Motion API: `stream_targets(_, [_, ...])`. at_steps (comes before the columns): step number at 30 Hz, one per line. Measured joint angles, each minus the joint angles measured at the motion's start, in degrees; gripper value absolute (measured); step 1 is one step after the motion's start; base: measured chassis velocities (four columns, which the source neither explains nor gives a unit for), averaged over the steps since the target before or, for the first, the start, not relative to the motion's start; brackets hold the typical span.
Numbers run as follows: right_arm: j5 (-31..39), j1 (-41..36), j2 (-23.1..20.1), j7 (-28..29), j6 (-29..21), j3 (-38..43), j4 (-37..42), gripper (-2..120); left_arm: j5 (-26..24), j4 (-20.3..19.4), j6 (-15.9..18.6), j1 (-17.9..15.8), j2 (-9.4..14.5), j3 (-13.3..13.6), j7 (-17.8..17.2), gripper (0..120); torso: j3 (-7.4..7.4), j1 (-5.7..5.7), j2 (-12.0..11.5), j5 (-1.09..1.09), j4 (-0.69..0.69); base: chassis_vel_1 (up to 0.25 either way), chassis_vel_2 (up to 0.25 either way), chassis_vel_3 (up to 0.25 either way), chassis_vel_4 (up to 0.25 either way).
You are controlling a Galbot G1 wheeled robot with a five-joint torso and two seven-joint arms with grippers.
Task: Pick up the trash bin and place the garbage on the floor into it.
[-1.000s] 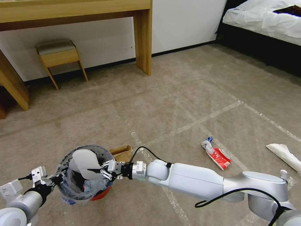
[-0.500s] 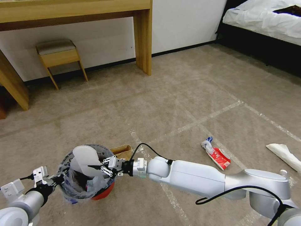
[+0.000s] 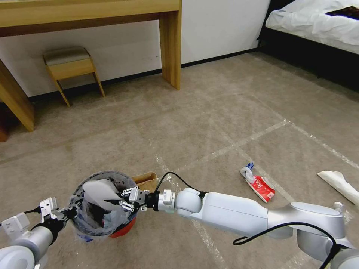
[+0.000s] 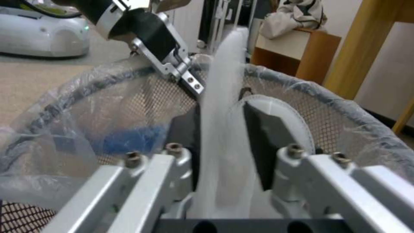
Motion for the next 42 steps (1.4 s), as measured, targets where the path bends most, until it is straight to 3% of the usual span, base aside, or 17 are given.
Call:
stream_targets(9, [-0.08, -0.02, -0.04, 0.01, 0.09, 0.03, -0.06, 60, 0.06, 0.28, 0.0, -0.23, -0.04, 0.16, 0.01, 2, 0.0, 0.0, 0.0, 0.0, 0.0, 0.0, 0.0, 0.0, 0.0])
stream_targets(11, [-0.09, 0.01, -0.06, 0.01, 0.14, 0.1, -0.06, 73, 0.16, 0.4, 0.0, -0.34, -0.08, 0.28, 0.03, 2, 0.0, 0.0, 0.0, 0.0, 0.0, 0.0, 0.0, 0.0, 0.0])
stream_targets(13, [-0.09, 0.01, -0.07, 0.01, 0.15, 0.11, -0.06, 76, 0.18, 0.44, 0.0, -0.35, -0.08, 0.29, 0.03, 2, 0.0, 0.0, 0.0, 0.0, 0.0, 0.0, 0.0, 0.0, 0.0])
stream_targets(15, [-0.1, 0.01, -0.08, 0.02, 0.21, 0.43, -0.04, 88, 0.25, 0.56, 0.0, -0.35, -0.08, 0.3, 0.06, 2, 0.0, 0.0, 0.0, 0.0, 0.0, 0.0, 0.0, 0.0, 0.0])
stream_targets(18, [-0.09, 0.01, -0.06, 0.15, 0.22, 1.04, 0.11, 93, 0.29, 0.59, 0.0, -0.32, -0.08, 0.29, 0.1, 2, 0.0, 0.0, 0.01, 0.0, 0.0, 0.0, 0.0, 0.0, 0.0])
stream_targets(42, [1.46, 2.11, -4.48, 1.65, -1.41, 8.16, 8.13, 95, 0.49, 1.63, 0.0, -0.58, 0.33, -0.24, 0.14, 2, 0.0, 0.0, 0.01, 0.0, 0.01, 0.0, 0.0, 0.0, 0.0])
